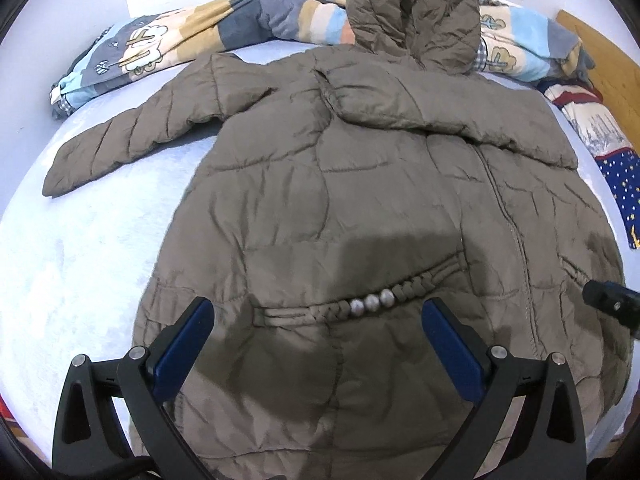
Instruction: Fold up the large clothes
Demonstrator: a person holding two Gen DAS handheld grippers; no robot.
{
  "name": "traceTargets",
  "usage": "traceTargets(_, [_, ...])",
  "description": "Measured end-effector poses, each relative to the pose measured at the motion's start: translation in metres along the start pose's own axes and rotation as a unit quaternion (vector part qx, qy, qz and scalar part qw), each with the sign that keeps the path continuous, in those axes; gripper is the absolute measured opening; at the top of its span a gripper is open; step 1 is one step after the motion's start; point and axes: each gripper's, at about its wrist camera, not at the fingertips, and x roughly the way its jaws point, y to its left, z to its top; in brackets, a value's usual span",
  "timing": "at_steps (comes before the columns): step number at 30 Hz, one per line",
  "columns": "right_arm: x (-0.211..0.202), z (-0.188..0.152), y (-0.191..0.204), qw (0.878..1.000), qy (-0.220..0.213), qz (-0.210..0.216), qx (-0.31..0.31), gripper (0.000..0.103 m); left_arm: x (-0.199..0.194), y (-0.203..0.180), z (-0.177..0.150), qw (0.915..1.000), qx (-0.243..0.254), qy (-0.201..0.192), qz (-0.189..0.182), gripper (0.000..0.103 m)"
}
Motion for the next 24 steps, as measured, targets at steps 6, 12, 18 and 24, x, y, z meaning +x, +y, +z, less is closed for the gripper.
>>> traceTargets(6, [0.003,-0.001,0.006,1.0,0.001,-0.004,-0.012,0.079,-0.02,0.034,0.023,0.9989,-0.023,-0.04,0.011,0.103])
traceTargets(12, [0.007,-0.005,0.011,1.0,0.006,-0.008,-0.026,0.079,-0.027,0.134,0.059,0.9858,-0.145,-0.078,0.034,0.103])
traceTargets(18, [0.01,-0.006,0.018,0.999,0.009,-0.008,-0.04,0.079,-0.004,0.271,0.062,0.9497,-0.301,-0.087,0.013,0.103])
traceTargets(24, [0.013,-0.008,0.021,0.999,0.017,-0.006,-0.044,0.079,0.022,0.382,0.03,0.8787,-0.467,-0.092,-0.039,0.076])
